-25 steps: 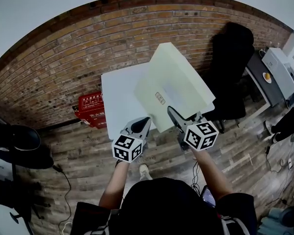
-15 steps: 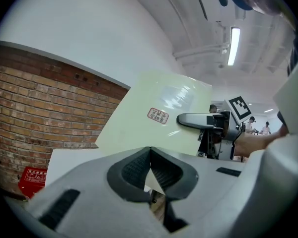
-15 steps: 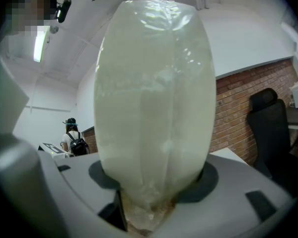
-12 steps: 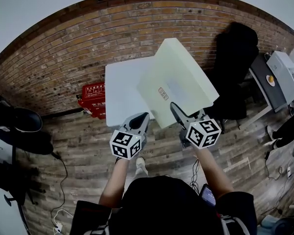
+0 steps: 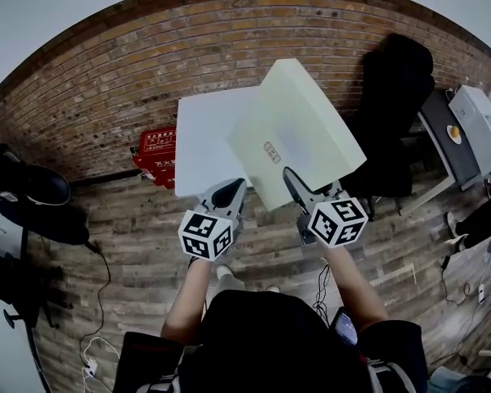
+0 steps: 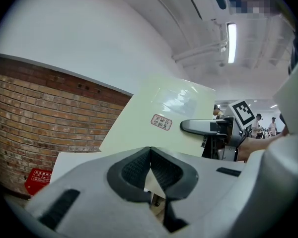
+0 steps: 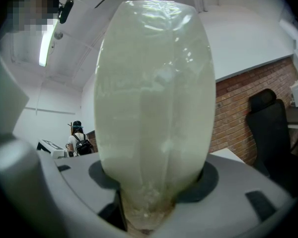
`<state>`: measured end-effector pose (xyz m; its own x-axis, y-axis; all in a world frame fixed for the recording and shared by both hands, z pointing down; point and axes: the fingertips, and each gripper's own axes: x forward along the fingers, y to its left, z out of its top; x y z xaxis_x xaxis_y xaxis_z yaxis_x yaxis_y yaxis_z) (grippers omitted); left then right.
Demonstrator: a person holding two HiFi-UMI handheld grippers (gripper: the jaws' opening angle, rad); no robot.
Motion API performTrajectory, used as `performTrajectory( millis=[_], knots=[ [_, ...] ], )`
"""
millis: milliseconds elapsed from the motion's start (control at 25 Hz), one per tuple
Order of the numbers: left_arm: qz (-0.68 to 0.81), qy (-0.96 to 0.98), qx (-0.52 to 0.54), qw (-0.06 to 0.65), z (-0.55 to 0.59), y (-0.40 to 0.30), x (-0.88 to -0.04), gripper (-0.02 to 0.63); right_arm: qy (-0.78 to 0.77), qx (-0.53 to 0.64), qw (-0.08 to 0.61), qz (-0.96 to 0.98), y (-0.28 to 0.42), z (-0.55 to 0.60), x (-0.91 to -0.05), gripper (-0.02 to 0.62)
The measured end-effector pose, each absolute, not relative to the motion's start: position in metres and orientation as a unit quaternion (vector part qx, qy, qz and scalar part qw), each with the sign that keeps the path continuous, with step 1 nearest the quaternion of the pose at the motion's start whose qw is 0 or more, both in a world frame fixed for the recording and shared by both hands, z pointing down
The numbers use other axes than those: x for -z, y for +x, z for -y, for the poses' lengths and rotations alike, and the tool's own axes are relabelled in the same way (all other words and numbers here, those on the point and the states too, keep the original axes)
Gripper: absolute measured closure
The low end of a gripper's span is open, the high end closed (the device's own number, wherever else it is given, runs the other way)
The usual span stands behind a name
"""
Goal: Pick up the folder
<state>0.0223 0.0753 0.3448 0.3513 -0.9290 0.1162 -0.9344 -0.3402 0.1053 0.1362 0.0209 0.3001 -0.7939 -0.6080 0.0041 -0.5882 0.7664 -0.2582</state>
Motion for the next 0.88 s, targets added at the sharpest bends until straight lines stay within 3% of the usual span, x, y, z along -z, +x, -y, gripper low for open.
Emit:
performTrajectory(
  millis=[880],
  knots=[
    [0.57, 0.82, -0.006, 0.055, -0.084, -0.004, -0.316, 0.588, -0.32, 0.105, 0.05, -0.94, 0.11, -0.036, -0.283, 0.321]
  ],
)
